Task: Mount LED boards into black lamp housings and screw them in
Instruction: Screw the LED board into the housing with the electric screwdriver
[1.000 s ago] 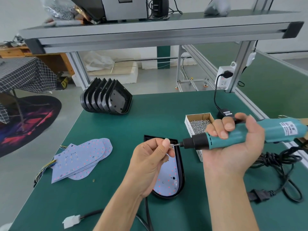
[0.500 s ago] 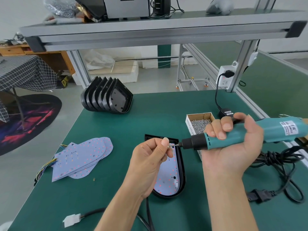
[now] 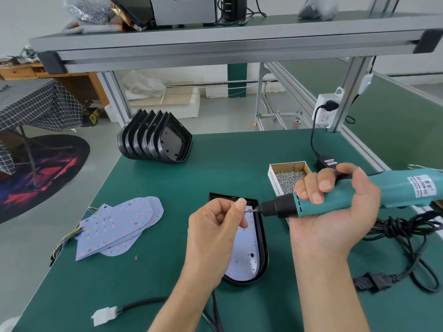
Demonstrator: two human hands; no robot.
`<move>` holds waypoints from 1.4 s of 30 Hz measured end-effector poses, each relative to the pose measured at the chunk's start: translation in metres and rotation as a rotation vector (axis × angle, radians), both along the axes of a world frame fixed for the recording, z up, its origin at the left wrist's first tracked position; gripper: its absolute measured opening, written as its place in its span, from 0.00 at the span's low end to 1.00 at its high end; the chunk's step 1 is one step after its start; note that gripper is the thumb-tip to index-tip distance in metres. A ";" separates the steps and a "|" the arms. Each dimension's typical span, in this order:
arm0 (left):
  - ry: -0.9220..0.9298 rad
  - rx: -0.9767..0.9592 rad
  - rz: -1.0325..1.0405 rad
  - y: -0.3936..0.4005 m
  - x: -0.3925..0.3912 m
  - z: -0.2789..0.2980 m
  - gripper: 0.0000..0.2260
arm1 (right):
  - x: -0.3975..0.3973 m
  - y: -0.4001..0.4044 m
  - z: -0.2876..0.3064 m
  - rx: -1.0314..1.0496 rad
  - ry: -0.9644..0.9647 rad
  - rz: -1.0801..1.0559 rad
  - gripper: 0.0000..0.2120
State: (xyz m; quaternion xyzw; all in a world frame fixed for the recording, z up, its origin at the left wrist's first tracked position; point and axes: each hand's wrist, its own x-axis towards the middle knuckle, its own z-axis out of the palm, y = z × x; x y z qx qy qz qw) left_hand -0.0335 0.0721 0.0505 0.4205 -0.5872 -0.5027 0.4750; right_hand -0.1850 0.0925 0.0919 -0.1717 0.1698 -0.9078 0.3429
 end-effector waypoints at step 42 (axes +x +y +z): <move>-0.679 0.179 0.107 -0.025 0.020 -0.035 0.14 | 0.028 -0.065 -0.037 0.173 0.119 0.021 0.03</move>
